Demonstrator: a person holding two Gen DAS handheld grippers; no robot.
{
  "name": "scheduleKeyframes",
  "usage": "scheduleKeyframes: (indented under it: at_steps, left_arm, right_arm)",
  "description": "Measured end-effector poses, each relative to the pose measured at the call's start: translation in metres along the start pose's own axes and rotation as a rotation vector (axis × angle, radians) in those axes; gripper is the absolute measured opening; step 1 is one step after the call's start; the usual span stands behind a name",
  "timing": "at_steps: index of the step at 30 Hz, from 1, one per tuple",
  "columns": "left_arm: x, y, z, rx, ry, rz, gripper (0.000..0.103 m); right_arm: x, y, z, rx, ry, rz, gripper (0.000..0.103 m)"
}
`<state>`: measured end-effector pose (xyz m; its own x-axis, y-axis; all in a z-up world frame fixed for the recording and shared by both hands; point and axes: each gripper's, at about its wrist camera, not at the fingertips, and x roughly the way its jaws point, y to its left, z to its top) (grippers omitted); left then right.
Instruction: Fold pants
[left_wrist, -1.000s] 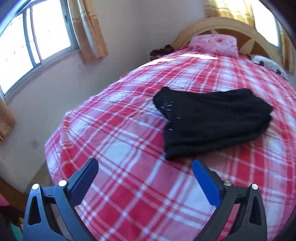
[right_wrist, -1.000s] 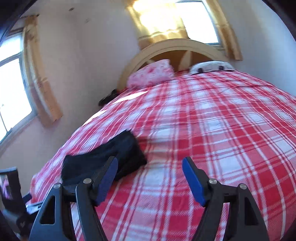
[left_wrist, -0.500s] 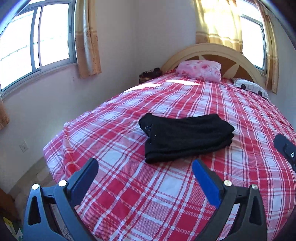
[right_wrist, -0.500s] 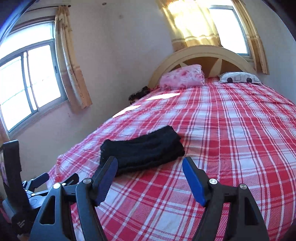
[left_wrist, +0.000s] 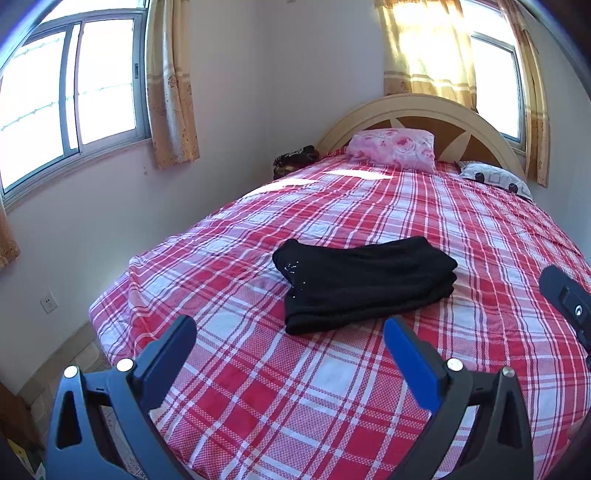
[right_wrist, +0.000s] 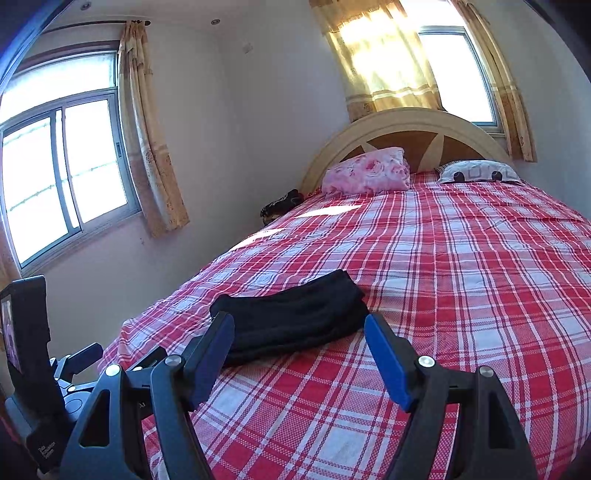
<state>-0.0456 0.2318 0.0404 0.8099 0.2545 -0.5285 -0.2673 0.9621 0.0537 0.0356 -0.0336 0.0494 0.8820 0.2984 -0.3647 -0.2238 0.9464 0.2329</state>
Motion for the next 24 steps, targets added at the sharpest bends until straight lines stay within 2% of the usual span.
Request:
scheduleKeyframes:
  at_steps: [24]
  left_arm:
    - [0.0002, -0.0068, 0.0018, 0.026, -0.011, 0.015, 0.103]
  right_arm:
    - [0.0037, -0.008, 0.0004, 0.035, 0.008, 0.01, 0.075]
